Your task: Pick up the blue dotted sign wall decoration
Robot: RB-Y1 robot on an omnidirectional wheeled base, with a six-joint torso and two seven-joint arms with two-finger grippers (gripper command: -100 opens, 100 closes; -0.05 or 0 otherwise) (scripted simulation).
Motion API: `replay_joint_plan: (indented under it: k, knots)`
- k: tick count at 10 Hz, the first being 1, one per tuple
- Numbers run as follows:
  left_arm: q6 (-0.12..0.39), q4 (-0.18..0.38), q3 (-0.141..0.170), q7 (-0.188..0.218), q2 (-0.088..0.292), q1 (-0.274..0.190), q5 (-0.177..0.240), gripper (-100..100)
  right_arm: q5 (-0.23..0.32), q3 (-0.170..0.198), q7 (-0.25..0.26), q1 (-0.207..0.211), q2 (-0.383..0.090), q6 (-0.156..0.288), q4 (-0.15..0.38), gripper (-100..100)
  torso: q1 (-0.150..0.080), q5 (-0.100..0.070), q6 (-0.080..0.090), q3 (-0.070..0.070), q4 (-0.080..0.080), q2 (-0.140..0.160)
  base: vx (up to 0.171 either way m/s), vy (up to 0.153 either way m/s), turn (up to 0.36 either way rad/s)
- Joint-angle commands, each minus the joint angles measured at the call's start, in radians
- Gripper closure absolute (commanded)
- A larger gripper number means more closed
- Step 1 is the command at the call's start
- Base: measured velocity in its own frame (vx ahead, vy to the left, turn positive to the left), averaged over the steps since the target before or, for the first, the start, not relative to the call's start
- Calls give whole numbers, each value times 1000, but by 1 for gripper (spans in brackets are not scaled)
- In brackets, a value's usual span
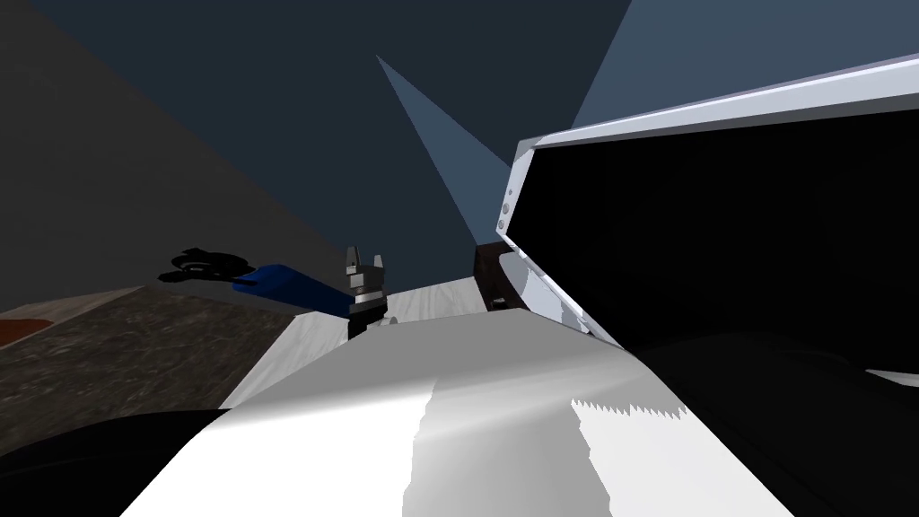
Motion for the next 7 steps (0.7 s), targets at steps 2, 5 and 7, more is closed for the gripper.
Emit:
replay_joint_plan:
  k: [2,5,7]
  knots:
    - [0,0,0,0,0,0,0,0,0,-1,1,-1,0,1,0,100,0,0,1,0,-1,0,0,0,7]
    - [0,0,0,0,0,0,0,0,4,8,-17,-7,-28,2,-26,100,0,0,1,0,0,0,1,4,-24]
    - [0,0,0,0,0,0,0,0,1,5,-23,-7,-67,-3,-59,100,2,1,2,0,0,0,5,21,-91]
